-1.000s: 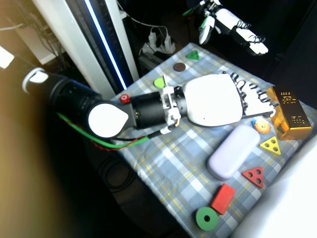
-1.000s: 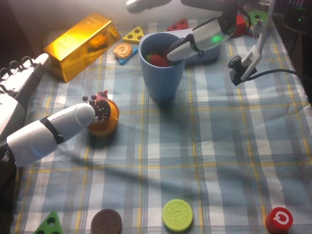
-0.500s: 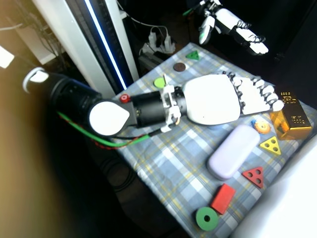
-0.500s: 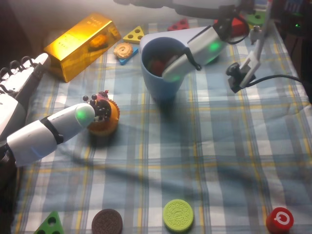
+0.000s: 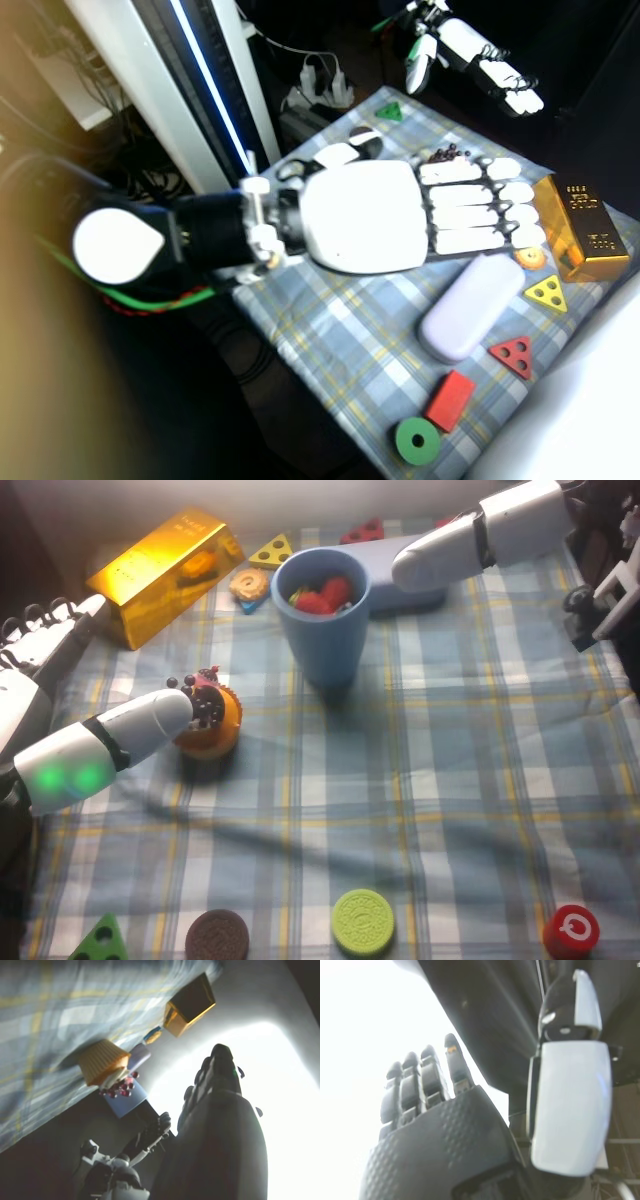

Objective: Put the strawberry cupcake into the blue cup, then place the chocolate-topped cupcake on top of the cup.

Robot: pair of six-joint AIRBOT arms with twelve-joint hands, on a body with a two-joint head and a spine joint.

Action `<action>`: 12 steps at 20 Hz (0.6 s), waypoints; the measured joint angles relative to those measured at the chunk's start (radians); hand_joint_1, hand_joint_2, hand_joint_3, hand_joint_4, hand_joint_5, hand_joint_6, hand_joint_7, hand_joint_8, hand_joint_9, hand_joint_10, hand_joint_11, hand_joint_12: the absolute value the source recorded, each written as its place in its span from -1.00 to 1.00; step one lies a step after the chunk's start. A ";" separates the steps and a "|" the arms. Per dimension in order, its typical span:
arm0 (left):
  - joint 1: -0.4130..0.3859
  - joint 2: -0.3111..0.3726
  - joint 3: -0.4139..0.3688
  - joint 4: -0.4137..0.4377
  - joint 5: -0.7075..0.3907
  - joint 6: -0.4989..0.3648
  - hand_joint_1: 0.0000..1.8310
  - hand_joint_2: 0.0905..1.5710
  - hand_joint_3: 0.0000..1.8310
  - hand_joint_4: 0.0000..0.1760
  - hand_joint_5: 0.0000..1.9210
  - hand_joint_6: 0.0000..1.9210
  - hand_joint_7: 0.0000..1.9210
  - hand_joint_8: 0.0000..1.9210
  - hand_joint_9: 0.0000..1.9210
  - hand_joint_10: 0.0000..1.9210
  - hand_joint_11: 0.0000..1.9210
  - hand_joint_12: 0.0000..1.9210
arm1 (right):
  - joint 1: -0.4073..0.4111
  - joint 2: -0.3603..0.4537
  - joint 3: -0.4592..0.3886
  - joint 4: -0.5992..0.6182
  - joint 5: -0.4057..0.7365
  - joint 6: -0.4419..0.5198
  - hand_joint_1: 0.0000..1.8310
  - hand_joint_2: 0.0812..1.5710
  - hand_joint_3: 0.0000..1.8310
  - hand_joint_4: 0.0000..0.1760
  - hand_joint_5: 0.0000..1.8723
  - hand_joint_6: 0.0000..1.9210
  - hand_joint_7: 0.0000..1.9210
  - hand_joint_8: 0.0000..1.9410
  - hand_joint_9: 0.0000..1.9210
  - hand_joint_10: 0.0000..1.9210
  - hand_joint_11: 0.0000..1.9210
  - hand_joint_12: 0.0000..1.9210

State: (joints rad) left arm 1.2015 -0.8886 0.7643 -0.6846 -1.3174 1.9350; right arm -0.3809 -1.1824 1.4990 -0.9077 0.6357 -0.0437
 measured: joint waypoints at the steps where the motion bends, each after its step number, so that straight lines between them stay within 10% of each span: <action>1: -0.003 0.000 0.005 -0.006 0.006 0.000 -1.00 -0.06 -1.00 -0.18 -0.96 -1.00 -0.99 -1.00 -1.00 -1.00 -1.00 -1.00 | 0.000 0.020 -0.016 0.007 0.000 0.000 -1.00 0.04 -0.99 -0.98 -1.00 -1.00 -1.00 -1.00 -1.00 -1.00 -1.00 -1.00; 3: -0.014 0.000 0.015 -0.014 0.022 -0.002 -1.00 -0.06 -1.00 -0.33 -0.95 -0.99 -0.98 -1.00 -1.00 -1.00 -1.00 -1.00 | 0.000 0.090 -0.063 0.026 0.005 -0.010 -1.00 0.06 -0.99 -1.00 -1.00 -1.00 -1.00 -1.00 -1.00 -1.00 -1.00 -1.00; 7: -0.038 0.000 0.036 0.007 0.067 -0.001 -0.93 -0.13 -1.00 0.14 -0.96 -1.00 -0.99 -1.00 -1.00 -1.00 -1.00 -1.00 | -0.031 0.236 -0.179 0.101 -0.055 -0.142 -1.00 0.04 -1.00 -1.00 -1.00 -1.00 -1.00 -1.00 -1.00 -1.00 -1.00 -1.00; 9: -0.052 0.000 0.045 0.029 0.079 -0.002 -0.96 -0.12 -1.00 -0.36 -0.94 -0.99 -0.97 -0.99 -1.00 -1.00 -1.00 -1.00 | -0.095 0.291 -0.250 0.192 -0.053 -0.196 -1.00 0.03 -1.00 -0.88 -1.00 -1.00 -1.00 -1.00 -1.00 -1.00 -1.00 -1.00; 11: -0.062 0.000 0.050 0.039 0.097 -0.002 -0.93 -0.11 -1.00 -0.30 -0.94 -1.00 -0.98 -1.00 -1.00 -1.00 -1.00 -1.00 | -0.166 0.330 -0.307 0.321 -0.044 -0.321 -1.00 0.03 -1.00 -0.99 -1.00 -1.00 -1.00 -1.00 -1.00 -1.00 -1.00 -1.00; 12: -0.066 -0.001 0.059 0.041 0.119 -0.002 -0.90 -0.12 -1.00 -0.36 -0.92 -0.99 -0.97 -1.00 -1.00 -1.00 -1.00 -1.00 | -0.216 0.358 -0.338 0.418 -0.027 -0.404 -1.00 -0.01 -1.00 -0.71 -1.00 -1.00 -1.00 -1.00 -1.00 -1.00 -1.00 -1.00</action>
State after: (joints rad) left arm 1.1351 -0.8894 0.8230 -0.6437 -1.1984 1.9335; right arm -0.5968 -0.8242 1.1606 -0.4900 0.6086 -0.4480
